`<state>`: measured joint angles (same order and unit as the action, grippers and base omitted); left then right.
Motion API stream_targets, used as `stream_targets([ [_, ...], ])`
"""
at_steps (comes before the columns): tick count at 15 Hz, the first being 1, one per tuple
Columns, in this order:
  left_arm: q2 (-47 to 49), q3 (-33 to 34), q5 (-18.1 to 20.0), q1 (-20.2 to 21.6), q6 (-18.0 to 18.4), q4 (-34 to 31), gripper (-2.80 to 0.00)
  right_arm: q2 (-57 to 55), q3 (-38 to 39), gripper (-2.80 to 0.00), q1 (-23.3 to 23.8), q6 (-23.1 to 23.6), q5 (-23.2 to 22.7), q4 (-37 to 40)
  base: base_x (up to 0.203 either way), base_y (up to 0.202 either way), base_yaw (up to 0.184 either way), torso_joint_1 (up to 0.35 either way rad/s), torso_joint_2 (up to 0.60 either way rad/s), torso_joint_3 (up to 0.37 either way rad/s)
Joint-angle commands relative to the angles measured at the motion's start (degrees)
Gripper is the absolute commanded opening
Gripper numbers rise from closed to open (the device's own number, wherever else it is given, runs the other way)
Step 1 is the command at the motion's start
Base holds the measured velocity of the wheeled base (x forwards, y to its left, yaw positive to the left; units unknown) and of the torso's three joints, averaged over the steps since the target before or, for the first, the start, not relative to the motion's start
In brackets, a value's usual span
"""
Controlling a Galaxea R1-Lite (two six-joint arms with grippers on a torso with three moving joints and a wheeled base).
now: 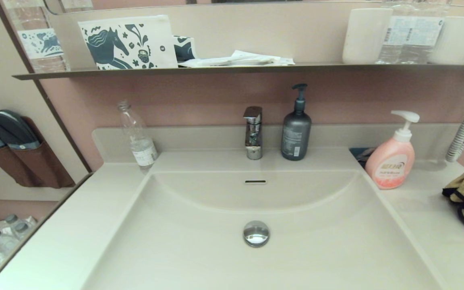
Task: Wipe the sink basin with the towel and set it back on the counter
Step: Wipe the sink
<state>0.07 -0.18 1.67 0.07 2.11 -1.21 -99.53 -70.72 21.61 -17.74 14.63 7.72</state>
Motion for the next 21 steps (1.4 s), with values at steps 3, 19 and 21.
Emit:
stream_targets([
  [3, 0.01, 0.01, 0.00, 0.01, 0.00, -0.02, -2.80, -2.61, -5.27, -2.80, 0.58, -3.47, 0.13, 1.95, 0.000, 0.000, 0.000, 0.000, 0.00, 0.000],
  [19, 0.01, 0.01, 0.00, 0.01, 0.00, -0.02, -2.80, -7.78, 0.29, -2.80, -8.59, -10.51, 4.65, 1.28, 0.000, 0.000, 0.000, 0.000, 0.00, 0.000],
  [21, 0.01, 0.01, 0.00, 0.01, 0.00, -0.02, -2.80, -8.50, 0.50, 0.00, -8.61, -10.54, 4.98, 1.24, 0.000, 0.000, 0.000, 0.000, 0.00, 0.000],
])
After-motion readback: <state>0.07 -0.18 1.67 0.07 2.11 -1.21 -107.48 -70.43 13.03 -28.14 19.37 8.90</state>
